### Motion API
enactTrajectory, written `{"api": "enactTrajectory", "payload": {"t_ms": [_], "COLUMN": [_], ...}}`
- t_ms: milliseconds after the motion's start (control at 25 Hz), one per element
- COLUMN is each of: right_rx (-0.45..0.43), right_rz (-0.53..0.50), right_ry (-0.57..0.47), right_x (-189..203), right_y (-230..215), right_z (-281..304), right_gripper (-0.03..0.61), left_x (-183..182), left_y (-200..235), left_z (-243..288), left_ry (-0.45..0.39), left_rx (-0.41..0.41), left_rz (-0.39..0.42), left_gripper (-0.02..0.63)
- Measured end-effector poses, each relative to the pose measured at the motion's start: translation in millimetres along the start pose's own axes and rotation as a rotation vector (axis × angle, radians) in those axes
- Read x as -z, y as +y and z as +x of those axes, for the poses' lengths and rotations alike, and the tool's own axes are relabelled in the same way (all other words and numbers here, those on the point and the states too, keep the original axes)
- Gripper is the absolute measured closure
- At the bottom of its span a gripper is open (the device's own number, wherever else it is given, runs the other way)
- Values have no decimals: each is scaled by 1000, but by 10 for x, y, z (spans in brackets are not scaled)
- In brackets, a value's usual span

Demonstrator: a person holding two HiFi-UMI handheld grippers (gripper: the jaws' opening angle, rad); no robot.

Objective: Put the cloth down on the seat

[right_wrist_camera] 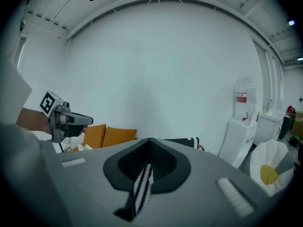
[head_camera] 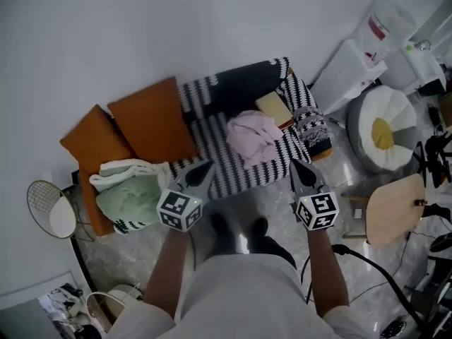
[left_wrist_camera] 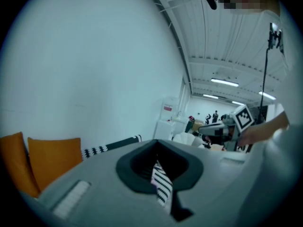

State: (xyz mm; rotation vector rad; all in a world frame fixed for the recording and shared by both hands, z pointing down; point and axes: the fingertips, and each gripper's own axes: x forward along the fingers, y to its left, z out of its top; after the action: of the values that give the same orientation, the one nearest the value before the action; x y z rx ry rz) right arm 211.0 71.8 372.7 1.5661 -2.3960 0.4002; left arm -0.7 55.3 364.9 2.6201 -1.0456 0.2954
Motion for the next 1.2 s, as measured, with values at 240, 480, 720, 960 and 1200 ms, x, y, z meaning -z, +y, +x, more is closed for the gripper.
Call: {"api": "enactTrajectory", "payload": {"t_ms": [240,480,720,960,1200], "right_rx": [-24,-47,-53,-57,-58], "right_rz": [-19,-25,-31,-31,-43], "right_ry": [-28,-36,-41,-50,-56], "right_x": [-240,-295,-314,-325,-339], "right_y": [-213,-278,-296,-330,-354], "right_z": [-262,-433,-517,-602,-689], "right_gripper": [574,574,574,574,574], "left_x": [-223,-361,-383,-334,-312], "left_y": [-241,-350,-449,-537,-590], "left_z": [14,-7,-28,-44,-76], "left_ry": [-19,-19,-12,-1,-2], "left_rx": [-26,-37,-33,-34,-32], "left_rz": [24,56,68,67,67], "left_gripper": [614,614,615,614,614]}}
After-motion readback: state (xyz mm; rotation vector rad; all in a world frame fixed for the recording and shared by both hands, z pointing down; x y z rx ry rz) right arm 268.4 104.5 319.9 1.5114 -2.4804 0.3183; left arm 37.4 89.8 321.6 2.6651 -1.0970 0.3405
